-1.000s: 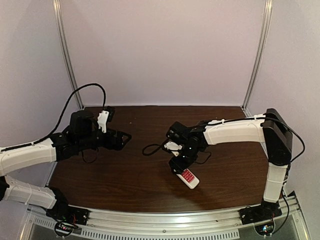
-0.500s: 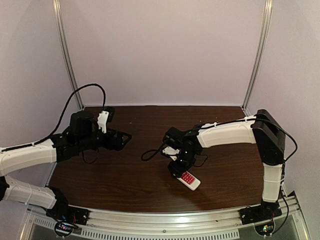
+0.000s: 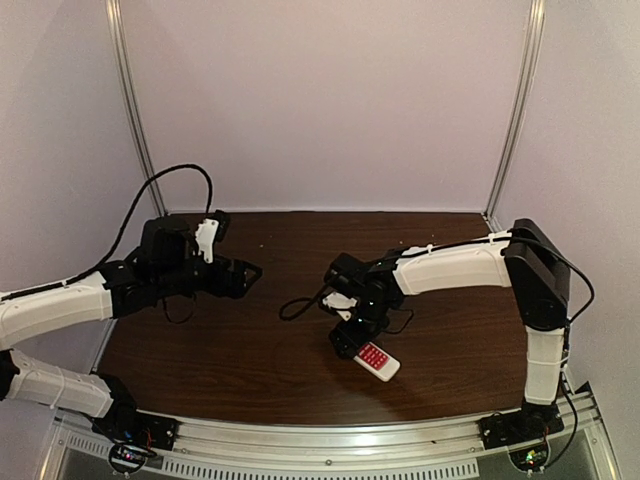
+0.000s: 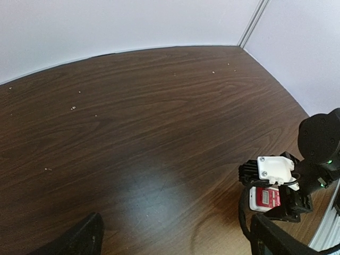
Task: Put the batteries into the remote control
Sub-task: Place the remote control at the center of the board, then reset both arms
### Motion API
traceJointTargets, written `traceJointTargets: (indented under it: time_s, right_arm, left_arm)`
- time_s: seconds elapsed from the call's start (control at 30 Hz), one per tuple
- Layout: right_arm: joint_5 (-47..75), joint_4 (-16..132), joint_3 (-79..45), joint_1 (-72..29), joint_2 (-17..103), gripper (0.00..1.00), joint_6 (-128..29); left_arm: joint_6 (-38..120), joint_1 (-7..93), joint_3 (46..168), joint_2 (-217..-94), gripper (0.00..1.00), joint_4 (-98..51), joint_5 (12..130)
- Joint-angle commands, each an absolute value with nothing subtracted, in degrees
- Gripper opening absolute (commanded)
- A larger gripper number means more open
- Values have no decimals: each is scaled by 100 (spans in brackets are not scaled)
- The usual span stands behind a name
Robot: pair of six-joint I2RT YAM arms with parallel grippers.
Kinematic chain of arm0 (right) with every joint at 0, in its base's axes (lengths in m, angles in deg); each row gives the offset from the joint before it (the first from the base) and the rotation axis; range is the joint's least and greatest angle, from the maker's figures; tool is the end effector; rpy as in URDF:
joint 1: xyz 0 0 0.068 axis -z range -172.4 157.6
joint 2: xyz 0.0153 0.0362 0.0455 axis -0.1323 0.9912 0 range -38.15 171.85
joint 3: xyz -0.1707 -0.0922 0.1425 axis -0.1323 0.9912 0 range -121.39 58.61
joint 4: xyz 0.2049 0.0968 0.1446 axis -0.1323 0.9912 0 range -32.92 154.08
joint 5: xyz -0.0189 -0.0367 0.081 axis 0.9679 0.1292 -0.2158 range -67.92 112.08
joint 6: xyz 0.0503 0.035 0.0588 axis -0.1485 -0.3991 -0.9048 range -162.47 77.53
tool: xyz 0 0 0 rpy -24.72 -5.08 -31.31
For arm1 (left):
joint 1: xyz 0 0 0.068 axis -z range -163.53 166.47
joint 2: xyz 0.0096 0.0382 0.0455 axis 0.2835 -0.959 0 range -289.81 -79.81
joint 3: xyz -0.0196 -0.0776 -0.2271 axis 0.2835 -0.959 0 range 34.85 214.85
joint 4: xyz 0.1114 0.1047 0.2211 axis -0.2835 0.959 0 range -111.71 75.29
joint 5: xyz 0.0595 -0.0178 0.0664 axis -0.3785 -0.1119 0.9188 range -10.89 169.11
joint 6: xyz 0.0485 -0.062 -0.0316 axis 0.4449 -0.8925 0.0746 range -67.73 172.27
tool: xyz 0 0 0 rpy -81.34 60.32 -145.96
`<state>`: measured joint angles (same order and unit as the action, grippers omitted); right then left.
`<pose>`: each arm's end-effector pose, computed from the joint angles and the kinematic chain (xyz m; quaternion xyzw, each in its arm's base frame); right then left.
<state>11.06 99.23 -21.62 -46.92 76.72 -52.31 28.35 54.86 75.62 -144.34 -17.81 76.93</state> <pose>0.2163 0.3281 0.0851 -0.3860 0.9104 0.1417 0.0460 0.2395 -0.1935 0.2059 0.1175 0.8474 -0.2816 0.4344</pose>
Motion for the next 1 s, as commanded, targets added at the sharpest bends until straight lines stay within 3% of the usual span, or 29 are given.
traceJointTargets:
  time_s: [0.0, 0.1, 0.23, 0.6, 0.97]
  right_arm:
    - [1016, 9868, -2286, -4674, 7514, 80, -5260]
    - [860, 9707, -2339, -4481, 7204, 85, -5305]
    - [428, 9195, -2096, -4022, 6526, 99, -5421]
    - [4, 7379, -389, -2438, 3904, 100, -5864]
    - [-380, 5974, 2244, -1540, 2470, 100, -6421]
  left_arm:
    - [2918, 5383, 8028, -14526, 97, -1575, 7772]
    - [2902, 5312, 8390, -14663, 98, -1244, 7692]
    - [2987, 5154, 9057, -14922, 98, -665, 7608]
    - [3215, 4599, 10533, -15870, 97, 243, 6998]
    - [2635, 4608, 8704, -16008, 97, -1168, 6772]
